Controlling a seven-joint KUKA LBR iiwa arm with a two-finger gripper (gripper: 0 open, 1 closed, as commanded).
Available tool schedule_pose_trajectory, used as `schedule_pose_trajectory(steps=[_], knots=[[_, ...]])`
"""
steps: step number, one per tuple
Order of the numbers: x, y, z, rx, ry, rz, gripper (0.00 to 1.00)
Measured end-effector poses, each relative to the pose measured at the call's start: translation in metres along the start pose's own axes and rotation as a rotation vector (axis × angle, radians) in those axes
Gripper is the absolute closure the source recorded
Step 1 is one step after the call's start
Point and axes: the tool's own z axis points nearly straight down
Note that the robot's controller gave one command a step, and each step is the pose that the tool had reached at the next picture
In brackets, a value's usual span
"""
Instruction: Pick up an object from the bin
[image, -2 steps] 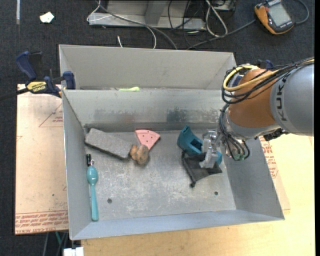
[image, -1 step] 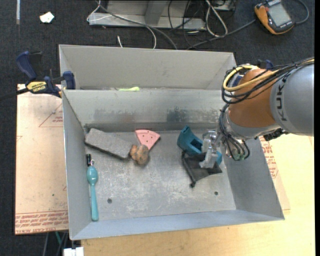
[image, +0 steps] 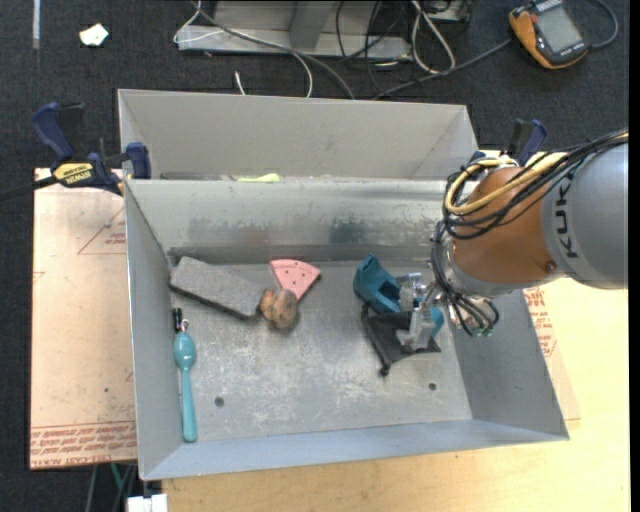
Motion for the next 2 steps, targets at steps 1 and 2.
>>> schedule_pose_trajectory(steps=[1, 2], knots=[[0.0, 0.0, 0.0, -0.004, 0.021, 0.023, 1.0], [-0.004, -0.001, -0.01, -0.009, 0.027, -0.153, 1.0]])
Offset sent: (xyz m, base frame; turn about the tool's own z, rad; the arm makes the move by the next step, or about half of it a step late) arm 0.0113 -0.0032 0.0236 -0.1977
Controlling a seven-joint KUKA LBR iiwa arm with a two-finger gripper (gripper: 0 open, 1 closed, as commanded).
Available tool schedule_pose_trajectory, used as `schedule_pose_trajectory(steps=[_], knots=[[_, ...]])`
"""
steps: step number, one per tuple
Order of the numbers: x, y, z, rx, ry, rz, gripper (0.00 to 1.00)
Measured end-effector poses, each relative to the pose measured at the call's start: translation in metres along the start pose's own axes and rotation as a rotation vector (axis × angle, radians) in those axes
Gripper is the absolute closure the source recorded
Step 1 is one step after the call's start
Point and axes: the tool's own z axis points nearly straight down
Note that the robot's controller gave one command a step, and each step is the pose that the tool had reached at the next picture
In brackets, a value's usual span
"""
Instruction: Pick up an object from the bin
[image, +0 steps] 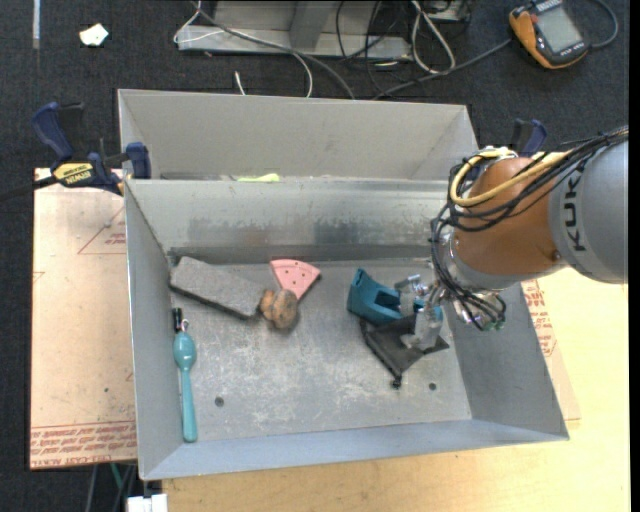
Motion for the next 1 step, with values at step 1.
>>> schedule_pose_trajectory(steps=[1], knots=[[-0.0055, -0.0044, -0.0101, 0.004, -0.013, -0.046, 1.0]])
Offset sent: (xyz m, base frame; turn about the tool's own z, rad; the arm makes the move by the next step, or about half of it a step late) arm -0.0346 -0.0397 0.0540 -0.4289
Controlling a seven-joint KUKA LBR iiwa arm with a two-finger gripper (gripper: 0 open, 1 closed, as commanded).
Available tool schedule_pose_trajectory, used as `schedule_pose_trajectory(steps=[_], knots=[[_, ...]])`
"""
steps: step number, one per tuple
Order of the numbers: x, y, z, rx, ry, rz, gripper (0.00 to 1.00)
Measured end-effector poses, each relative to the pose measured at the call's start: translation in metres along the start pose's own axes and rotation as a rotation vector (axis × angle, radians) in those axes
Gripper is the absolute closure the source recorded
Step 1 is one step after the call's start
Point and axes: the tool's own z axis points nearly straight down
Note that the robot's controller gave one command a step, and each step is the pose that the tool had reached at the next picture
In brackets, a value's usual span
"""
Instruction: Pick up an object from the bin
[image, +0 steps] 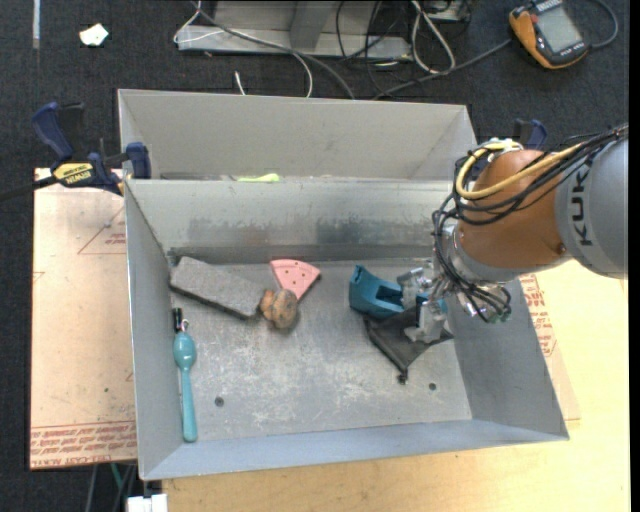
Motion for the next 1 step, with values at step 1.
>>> schedule_pose_trajectory(steps=[1], knots=[[0.0266, -0.0114, -0.0225, -0.005, 0.005, -0.229, 1.0]])
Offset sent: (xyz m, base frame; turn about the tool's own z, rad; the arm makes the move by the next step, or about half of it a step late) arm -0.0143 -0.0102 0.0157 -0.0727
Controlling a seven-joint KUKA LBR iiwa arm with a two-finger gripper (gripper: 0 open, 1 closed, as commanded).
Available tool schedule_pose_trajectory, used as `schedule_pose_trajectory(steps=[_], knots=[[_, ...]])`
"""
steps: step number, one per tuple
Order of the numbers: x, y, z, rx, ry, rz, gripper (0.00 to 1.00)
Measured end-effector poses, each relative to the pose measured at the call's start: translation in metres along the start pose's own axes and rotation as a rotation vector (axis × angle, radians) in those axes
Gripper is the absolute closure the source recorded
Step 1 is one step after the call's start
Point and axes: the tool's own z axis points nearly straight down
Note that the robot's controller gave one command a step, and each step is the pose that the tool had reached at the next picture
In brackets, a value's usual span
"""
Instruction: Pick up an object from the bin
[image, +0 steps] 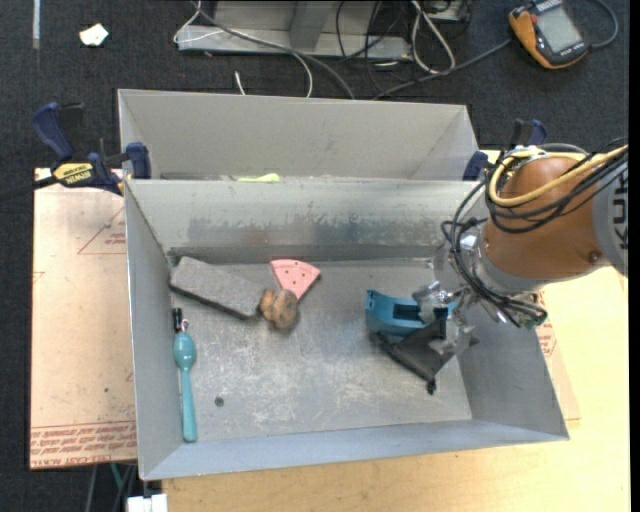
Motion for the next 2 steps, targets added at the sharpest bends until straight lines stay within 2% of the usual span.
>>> schedule_pose_trajectory(steps=[1, 2], knots=[[0.002, -0.003, -0.004, 0.0, 0.0, -0.096, 1.0], [-0.022, -0.024, 0.035, 0.0, 0.0, 0.074, 1.0]])
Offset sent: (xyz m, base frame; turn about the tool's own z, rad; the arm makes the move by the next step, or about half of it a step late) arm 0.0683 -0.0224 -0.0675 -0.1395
